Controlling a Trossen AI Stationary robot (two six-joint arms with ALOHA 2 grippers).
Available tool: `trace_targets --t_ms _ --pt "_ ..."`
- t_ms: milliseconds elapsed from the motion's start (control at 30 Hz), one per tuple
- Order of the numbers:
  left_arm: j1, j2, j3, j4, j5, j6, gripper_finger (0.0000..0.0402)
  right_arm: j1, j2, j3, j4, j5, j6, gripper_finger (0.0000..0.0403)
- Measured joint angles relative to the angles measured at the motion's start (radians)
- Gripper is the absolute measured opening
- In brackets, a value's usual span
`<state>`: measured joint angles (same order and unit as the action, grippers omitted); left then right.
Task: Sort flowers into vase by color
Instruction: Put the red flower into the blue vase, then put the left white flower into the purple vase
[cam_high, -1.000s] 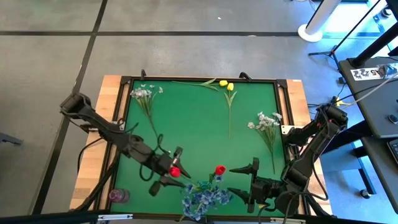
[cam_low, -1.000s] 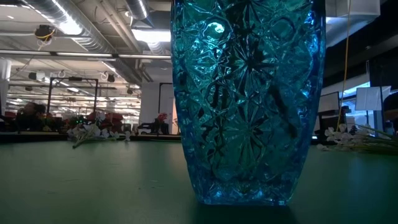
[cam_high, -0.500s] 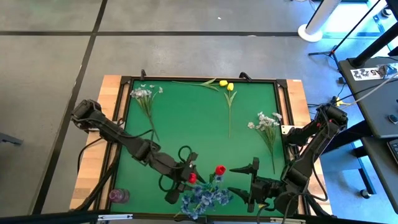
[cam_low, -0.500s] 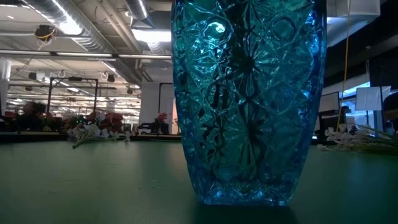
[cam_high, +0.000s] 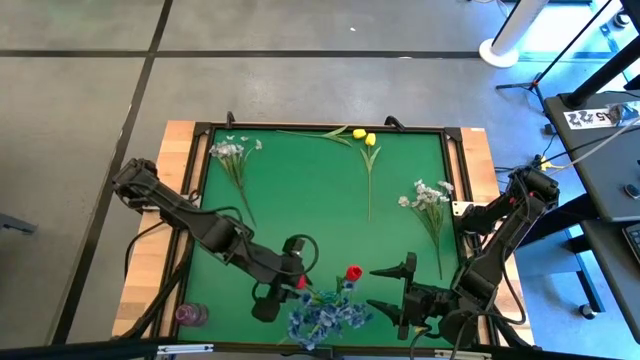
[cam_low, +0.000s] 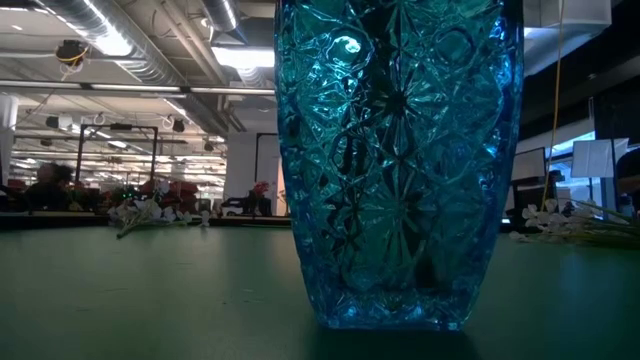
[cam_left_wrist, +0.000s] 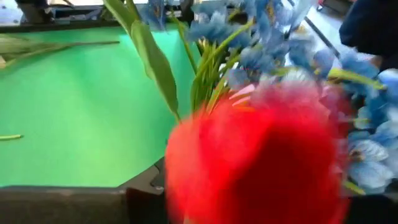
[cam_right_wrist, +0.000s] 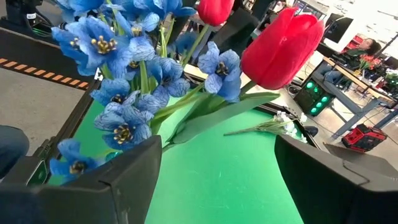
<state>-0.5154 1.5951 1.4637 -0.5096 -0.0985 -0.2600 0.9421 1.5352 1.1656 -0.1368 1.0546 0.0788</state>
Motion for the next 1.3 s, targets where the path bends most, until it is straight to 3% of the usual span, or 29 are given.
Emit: trace_targets --t_ms 500,700,833,967,1133,1300 --pt "0.000 -0.050 -0.001 -0.190 -0.088 0.000 0.0157 0.000 0.000 0.000 -0.001 0.000 0.000 0.0312" --pt "0.000 -0.146 -0.001 -0.329 -0.253 -0.087 0.0157 0.000 0.000 0.000 -0.003 -0.001 0.001 0.0312" --pt "0.018 -0.192 -0.001 -0.521 -0.424 -0.263 0.0157 0.000 0.000 0.000 -0.006 -0.001 0.003 0.0312" --pt "0.088 -0.198 -0.022 -0.776 -0.617 -0.614 0.0157 0.000 0.000 0.000 -0.013 -0.001 0.003 0.0312" --pt "0.265 -0.197 -0.197 -0.859 -0.612 -0.932 0.0157 0.000 0.000 0.000 -0.015 -0.001 0.003 0.0312" --pt "0.479 -0.195 -0.458 -0.724 -0.586 -1.041 0.0157 0.000 0.000 0.000 -0.020 -0.001 0.007 0.0312"
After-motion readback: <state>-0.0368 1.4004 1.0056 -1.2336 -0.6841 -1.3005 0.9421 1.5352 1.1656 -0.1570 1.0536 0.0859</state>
